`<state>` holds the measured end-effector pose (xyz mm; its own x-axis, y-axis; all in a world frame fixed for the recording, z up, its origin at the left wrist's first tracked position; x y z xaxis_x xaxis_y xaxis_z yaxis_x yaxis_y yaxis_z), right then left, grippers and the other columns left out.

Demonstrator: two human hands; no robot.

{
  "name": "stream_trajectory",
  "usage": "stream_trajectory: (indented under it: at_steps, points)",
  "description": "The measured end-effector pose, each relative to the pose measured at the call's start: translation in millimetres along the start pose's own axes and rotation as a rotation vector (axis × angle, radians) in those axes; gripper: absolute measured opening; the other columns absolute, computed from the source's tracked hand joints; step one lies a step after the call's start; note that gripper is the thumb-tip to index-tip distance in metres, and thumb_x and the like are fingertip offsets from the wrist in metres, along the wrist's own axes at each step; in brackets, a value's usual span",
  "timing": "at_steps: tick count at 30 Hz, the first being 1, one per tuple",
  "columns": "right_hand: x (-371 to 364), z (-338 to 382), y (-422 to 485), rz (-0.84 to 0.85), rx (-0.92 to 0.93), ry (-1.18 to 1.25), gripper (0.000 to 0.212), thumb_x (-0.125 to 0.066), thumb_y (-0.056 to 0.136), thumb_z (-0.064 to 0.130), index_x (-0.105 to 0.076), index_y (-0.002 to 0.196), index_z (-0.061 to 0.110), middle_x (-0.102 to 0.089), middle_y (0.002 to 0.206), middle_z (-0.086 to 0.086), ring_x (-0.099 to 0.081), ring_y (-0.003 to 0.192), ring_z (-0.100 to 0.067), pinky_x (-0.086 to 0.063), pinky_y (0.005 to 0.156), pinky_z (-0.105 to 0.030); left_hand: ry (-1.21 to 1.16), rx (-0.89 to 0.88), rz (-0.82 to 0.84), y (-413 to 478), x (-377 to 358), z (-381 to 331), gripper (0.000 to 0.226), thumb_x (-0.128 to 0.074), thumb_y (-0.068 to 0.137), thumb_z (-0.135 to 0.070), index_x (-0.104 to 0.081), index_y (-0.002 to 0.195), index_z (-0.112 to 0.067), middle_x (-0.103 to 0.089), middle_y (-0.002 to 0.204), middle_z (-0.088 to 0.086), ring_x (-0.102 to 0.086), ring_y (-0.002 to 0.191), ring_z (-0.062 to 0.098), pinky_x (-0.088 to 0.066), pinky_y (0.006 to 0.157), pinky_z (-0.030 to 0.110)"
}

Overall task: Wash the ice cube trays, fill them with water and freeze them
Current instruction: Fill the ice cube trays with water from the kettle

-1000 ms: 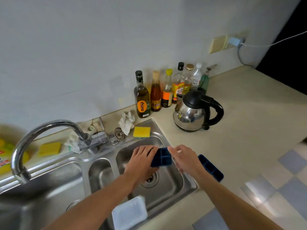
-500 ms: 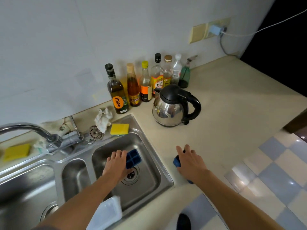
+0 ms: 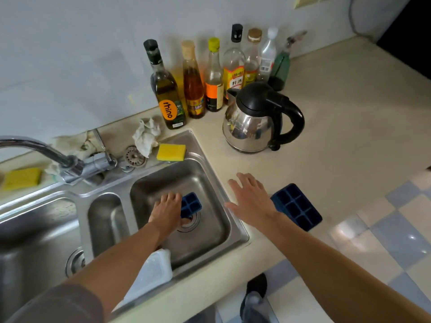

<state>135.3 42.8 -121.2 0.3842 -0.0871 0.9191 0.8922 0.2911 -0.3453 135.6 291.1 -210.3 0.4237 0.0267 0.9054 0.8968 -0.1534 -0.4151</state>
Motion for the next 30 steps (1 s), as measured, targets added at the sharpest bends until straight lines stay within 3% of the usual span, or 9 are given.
stream_trajectory:
  at_steps: [3,9,22,30]
  points:
    - [-17,4,20,0.003,-0.046,0.0,0.069,-0.05,0.101,0.051,-0.025,0.156,0.017,-0.014,0.167,-0.017,-0.015,0.153,-0.037,-0.024,0.123,-0.052,0.029,-0.02,0.054,13,-17,4,0.082,-0.074,0.08,-0.055,-0.037,0.142,-0.015,-0.047,0.14,0.008,-0.044,0.13,0.029,-0.041,0.109,0.045]
    - [-45,8,36,-0.036,-0.09,-0.11,0.075,-0.052,0.094,0.064,-0.03,0.15,0.018,-0.024,0.159,-0.016,-0.028,0.143,-0.038,-0.035,0.114,-0.053,0.027,-0.051,0.149,37,-57,15,0.086,-0.073,0.08,-0.055,-0.034,0.145,-0.015,-0.043,0.142,0.011,-0.044,0.129,0.031,-0.043,0.105,0.047]
    - [-56,9,38,-0.045,-0.142,-0.145,0.083,-0.038,0.093,0.074,-0.022,0.154,0.021,-0.014,0.165,-0.016,-0.015,0.151,-0.04,-0.022,0.12,-0.056,0.133,-0.037,0.236,58,-93,16,0.091,-0.071,0.076,-0.061,-0.031,0.142,-0.013,-0.044,0.139,0.015,-0.047,0.122,0.032,-0.043,0.097,0.047]
    - [-58,5,39,-0.041,-0.117,-0.184,0.085,-0.036,0.092,0.076,-0.018,0.154,0.021,-0.014,0.165,-0.016,-0.016,0.152,-0.039,-0.024,0.119,-0.056,0.168,-0.009,0.251,54,-95,15,0.095,-0.071,0.078,-0.062,-0.027,0.146,-0.013,-0.041,0.143,0.013,-0.045,0.125,0.032,-0.043,0.098,0.047]
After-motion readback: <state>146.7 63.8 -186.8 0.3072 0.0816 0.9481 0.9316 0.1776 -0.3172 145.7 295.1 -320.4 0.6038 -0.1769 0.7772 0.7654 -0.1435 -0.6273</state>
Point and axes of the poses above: each hand's wrist, its own y-axis towards the middle knuckle, its own x-axis out of the back of the hand, z = x × y, the point moved 3 cm from there along y, towards the middle knuckle
